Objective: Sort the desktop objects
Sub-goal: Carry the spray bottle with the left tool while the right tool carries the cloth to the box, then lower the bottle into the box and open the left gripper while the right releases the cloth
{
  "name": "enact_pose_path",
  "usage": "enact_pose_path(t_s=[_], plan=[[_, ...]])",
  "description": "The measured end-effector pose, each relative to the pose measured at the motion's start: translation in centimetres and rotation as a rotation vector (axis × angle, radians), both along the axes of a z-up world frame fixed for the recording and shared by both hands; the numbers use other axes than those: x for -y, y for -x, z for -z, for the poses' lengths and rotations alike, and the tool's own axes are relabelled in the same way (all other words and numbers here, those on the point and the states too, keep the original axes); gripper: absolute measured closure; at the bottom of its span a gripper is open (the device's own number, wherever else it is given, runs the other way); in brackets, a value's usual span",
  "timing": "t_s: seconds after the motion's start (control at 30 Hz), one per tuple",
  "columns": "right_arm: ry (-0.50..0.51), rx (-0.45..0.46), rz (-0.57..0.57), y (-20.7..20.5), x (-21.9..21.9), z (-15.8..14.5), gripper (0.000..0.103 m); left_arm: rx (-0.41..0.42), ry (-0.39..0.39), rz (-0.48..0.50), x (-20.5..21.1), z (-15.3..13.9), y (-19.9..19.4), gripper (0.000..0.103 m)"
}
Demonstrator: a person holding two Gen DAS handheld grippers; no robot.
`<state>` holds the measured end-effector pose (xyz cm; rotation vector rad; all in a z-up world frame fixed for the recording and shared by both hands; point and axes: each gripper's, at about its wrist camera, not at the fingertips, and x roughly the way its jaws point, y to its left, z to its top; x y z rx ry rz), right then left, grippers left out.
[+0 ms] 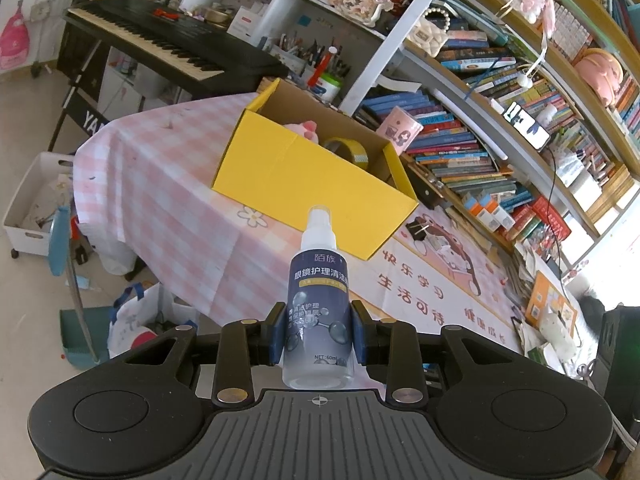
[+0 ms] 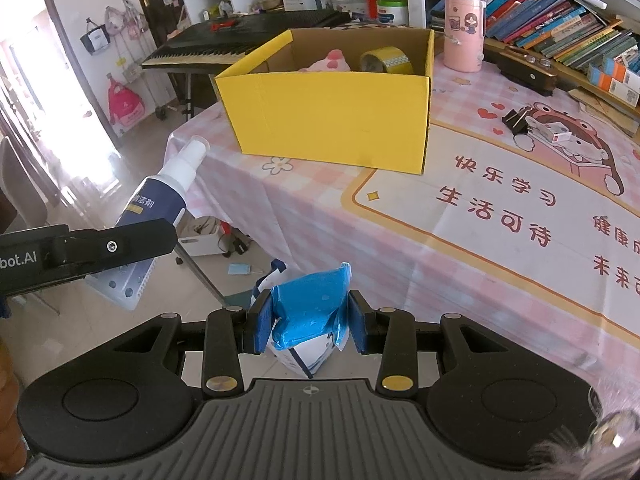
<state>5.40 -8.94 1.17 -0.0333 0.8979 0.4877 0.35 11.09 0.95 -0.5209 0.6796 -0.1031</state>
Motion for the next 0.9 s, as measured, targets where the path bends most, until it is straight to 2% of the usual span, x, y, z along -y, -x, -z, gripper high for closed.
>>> enact_pose_path(t_s=[0.63, 0.9], plan=[[0.012, -0.005, -0.017, -1.8, -1.0, -0.2, 0.067, -0.002, -0.001, -0.005, -0.8, -0.1, -1.5, 0.072], [-0.040, 0.066, -0.012, -4.4, -0.4, -1.2, 0.067, 0.047, -0.056, 0.012, -0.1, -1.2, -4.1, 0.072]])
